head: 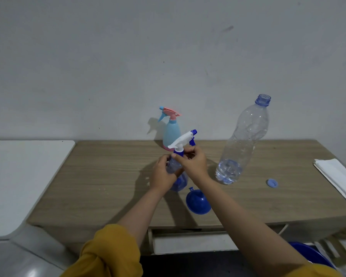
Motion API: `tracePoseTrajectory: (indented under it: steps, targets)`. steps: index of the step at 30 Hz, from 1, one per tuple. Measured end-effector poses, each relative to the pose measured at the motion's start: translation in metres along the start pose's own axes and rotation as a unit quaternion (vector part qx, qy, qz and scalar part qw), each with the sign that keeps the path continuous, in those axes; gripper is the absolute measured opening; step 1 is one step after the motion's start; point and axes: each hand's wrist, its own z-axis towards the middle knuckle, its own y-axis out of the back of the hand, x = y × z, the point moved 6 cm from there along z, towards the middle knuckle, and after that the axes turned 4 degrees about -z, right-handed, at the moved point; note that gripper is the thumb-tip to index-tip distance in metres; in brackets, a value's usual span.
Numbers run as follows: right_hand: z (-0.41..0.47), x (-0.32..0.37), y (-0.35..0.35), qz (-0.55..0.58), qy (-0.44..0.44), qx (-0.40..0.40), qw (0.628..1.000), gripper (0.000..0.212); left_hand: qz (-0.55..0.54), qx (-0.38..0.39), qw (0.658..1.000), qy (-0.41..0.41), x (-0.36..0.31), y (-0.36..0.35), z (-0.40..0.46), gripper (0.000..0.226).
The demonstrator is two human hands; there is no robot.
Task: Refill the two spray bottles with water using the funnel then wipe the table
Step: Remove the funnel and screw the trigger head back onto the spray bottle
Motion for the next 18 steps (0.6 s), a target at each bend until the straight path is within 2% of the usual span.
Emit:
tracePoseTrajectory:
  steps: [4, 10, 15, 18]
  targets:
    - [-0.0012, 0.0002, -0.0013, -0.018, 0.031, 0.003, 0.999, 0.031, 0.010, 0.001, 1.000, 0.006, 0.0004, 0.0002, -0.0010, 0.048]
    - [-0.0036, -0.0039, -0.0014, 0.003, 0.018, -0.029, 0.999, 0.035, 0.017, -0.006, 1.000, -0.007, -0.0026, 0.0011, -0.0016, 0.044]
    - [-0.0025, -0.0032, -0.0028, -0.006, 0.033, -0.031, 0.999, 0.024, 0.005, -0.008, 1.000, -0.007, -0.0008, 0.0001, -0.0011, 0.044]
    - [-0.0028, -0.0072, -0.0022, 0.019, 0.015, -0.044, 0.999, 0.032, 0.005, -0.007, 1.000, -0.013, 0.0002, -0.0001, -0.0005, 0.043]
